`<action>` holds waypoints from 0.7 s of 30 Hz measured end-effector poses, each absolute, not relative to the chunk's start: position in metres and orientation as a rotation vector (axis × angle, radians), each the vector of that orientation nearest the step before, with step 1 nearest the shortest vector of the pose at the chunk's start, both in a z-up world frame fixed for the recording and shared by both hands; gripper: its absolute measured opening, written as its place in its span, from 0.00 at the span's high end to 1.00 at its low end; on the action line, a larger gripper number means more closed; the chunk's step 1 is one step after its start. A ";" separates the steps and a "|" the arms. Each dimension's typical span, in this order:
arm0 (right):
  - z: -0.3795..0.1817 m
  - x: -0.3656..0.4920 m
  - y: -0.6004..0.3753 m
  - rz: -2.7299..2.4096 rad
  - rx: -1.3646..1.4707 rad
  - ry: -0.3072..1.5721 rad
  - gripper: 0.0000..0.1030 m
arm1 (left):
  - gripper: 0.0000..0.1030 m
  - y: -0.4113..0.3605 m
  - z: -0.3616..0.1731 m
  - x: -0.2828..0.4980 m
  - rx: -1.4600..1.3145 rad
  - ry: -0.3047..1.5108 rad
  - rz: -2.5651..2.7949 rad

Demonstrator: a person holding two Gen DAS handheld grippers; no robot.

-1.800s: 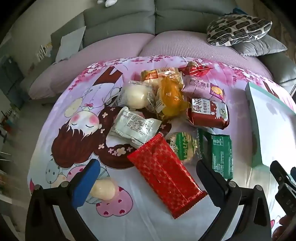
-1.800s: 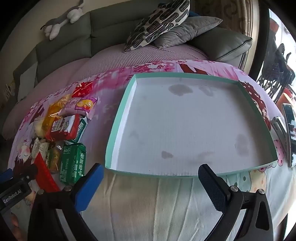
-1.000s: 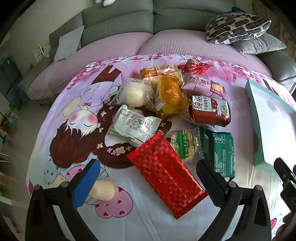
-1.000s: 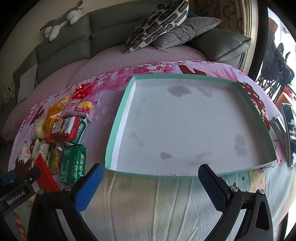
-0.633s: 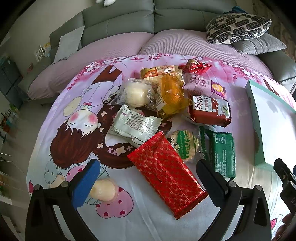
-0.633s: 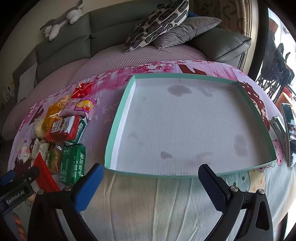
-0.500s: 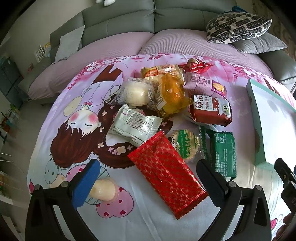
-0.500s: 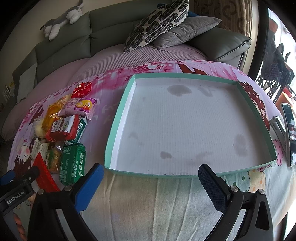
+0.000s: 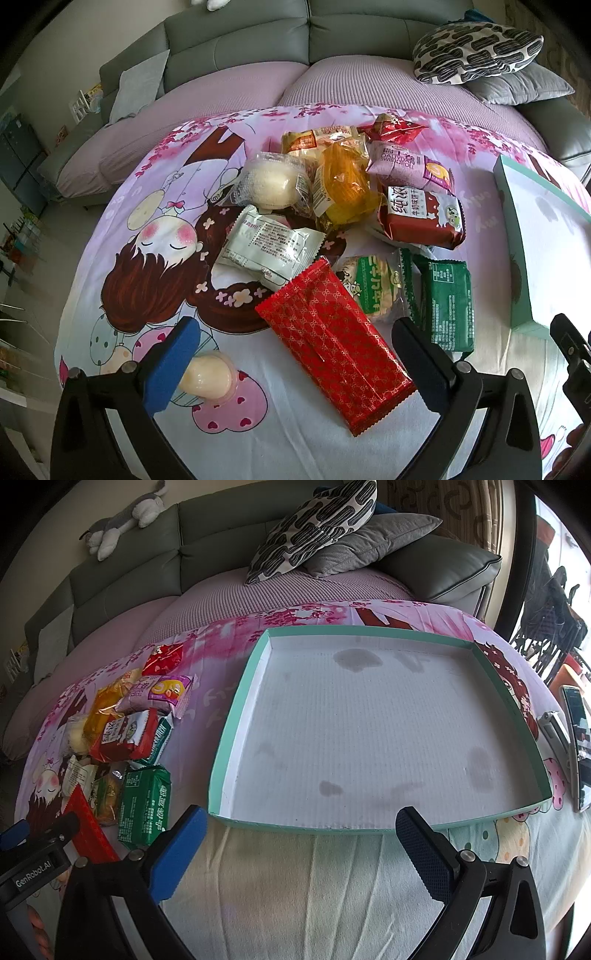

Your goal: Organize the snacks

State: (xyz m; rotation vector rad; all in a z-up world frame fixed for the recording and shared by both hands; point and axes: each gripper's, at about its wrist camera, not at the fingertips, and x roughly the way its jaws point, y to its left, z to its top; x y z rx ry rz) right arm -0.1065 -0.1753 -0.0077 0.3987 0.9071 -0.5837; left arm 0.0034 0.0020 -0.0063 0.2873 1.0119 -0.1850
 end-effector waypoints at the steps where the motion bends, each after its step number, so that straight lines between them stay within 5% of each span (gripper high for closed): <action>1: -0.008 -0.107 -0.175 -0.584 0.399 0.907 0.00 | 0.00 0.002 -0.006 0.003 0.287 1.012 -0.185; 21: -0.007 -0.106 -0.175 -0.584 0.398 0.908 0.00 | 0.00 0.002 -0.008 0.002 0.288 1.014 -0.185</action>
